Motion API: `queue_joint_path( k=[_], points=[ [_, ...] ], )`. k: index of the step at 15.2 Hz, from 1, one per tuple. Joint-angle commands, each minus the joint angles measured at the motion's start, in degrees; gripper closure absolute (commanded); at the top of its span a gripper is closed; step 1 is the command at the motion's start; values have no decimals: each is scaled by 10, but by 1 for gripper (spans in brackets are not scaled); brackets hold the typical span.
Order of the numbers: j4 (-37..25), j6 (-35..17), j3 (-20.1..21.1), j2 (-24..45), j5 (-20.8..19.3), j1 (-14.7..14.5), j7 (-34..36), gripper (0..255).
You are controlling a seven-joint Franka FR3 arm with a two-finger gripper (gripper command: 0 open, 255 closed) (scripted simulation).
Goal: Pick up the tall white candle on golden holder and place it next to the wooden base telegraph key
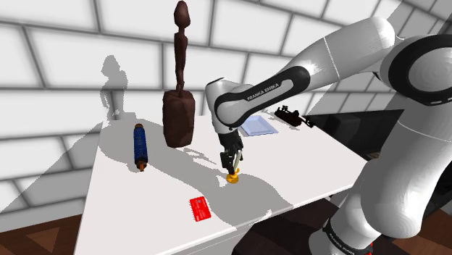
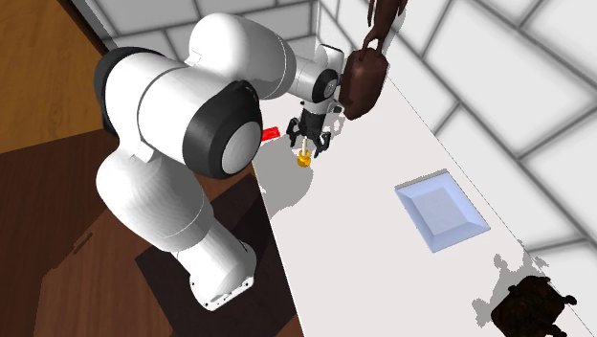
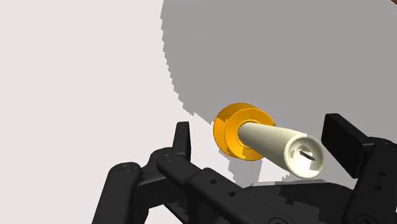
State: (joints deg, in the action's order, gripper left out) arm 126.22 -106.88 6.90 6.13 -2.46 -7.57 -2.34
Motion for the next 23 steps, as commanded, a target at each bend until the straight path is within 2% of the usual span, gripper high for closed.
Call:
queue_joint_path(
  k=[1, 3, 4, 13, 23],
  points=[
    [0, -1, 0, 0, 0, 0, 0, 0],
    [0, 0, 0, 0, 0, 0, 0, 0],
    [0, 0, 0, 0, 0, 0, 0, 255],
    [0, -1, 0, 0, 0, 0, 0, 255],
    [-31, 73, 0, -42, 5, 1, -6, 255]
  ],
)
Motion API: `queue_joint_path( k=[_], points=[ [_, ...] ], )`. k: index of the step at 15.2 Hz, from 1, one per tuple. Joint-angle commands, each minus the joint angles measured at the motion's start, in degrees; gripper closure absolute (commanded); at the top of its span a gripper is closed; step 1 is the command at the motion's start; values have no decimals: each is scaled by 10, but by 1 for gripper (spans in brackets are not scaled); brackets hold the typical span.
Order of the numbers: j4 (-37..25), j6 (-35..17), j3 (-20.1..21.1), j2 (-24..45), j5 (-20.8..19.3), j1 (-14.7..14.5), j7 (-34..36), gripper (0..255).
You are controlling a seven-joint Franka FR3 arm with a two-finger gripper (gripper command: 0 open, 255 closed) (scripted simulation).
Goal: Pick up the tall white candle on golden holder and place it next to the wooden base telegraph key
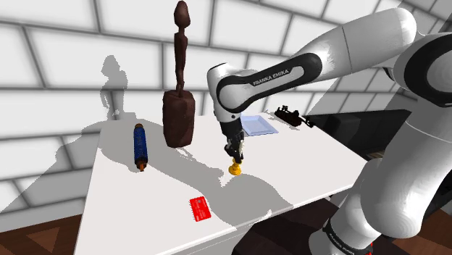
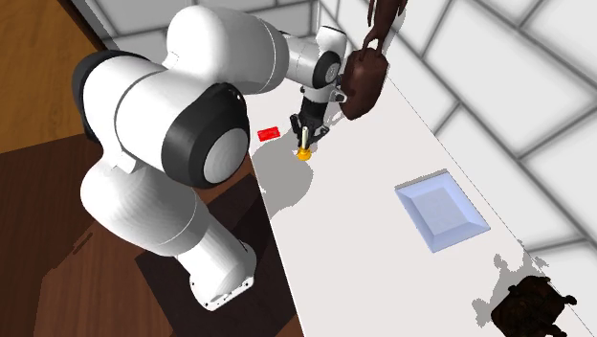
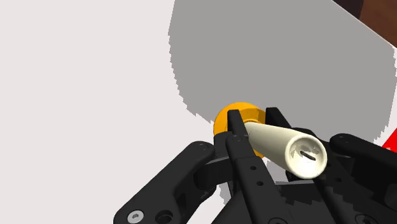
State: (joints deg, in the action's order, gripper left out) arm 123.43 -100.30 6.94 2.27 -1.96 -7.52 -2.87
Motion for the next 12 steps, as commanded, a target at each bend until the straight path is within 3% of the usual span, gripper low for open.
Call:
queue_joint_path(
  k=[1, 12],
  points=[
    [-7, 15, 0, -7, 1, 0, -1, 255],
    [-58, 97, 0, -39, 4, 1, -6, 255]
  ],
)
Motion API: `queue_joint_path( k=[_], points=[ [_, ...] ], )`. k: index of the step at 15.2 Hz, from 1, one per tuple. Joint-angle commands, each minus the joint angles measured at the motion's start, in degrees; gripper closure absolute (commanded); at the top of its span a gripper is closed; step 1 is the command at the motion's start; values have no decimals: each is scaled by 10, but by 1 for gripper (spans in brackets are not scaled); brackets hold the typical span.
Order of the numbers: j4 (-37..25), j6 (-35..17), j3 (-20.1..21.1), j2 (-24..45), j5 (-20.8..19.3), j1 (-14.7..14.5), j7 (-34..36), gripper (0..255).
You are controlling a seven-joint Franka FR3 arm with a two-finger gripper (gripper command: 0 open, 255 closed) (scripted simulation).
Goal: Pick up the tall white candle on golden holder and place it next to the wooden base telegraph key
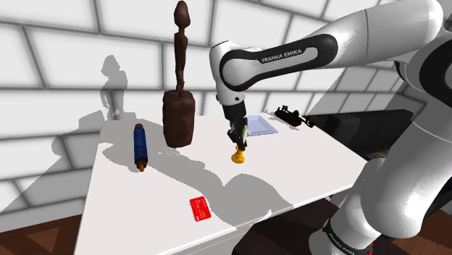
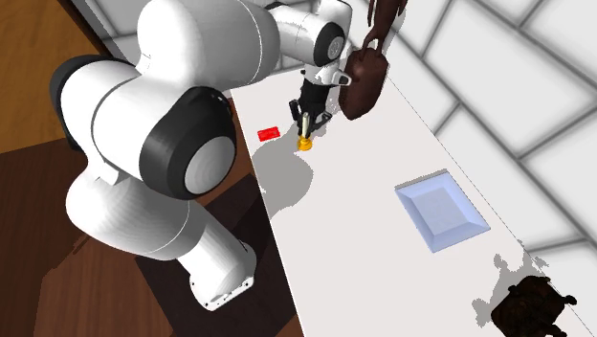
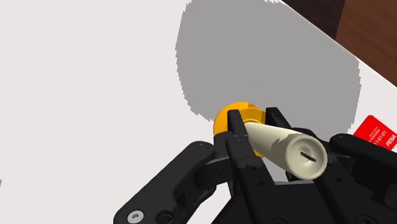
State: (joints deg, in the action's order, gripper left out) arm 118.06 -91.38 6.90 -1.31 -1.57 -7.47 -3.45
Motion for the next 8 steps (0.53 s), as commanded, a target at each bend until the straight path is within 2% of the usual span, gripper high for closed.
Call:
queue_joint_path(
  k=[1, 8],
  points=[
    [-10, 15, 0, -5, 1, 0, -1, 255],
    [-50, 68, 0, -17, 2, 0, -3, 255]
  ],
)
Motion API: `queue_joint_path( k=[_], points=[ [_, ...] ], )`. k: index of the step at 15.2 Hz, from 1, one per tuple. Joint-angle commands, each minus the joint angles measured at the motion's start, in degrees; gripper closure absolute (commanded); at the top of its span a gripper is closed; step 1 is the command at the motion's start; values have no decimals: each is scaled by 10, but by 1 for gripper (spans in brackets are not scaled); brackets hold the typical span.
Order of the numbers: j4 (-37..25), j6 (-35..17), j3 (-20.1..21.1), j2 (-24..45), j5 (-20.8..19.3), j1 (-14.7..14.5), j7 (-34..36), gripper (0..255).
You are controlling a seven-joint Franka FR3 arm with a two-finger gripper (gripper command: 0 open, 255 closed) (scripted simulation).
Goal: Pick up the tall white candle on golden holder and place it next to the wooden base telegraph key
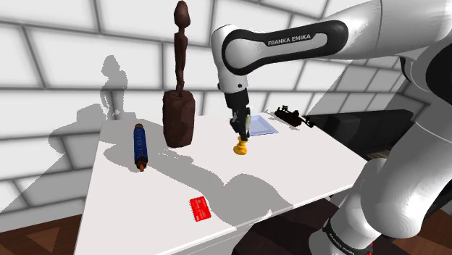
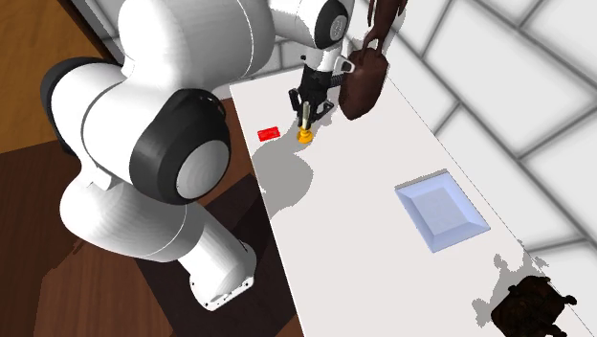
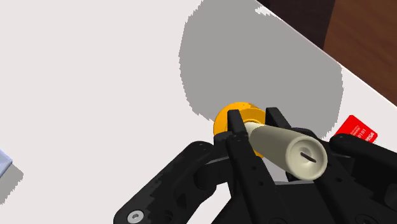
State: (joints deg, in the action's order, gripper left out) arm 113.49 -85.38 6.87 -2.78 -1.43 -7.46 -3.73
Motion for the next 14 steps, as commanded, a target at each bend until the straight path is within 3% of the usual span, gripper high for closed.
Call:
queue_joint_path(
  k=[1, 14],
  points=[
    [-11, 15, 0, -4, 0, 0, -1, 255],
    [-88, 103, -7, -16, -6, 7, -17, 255]
  ],
)
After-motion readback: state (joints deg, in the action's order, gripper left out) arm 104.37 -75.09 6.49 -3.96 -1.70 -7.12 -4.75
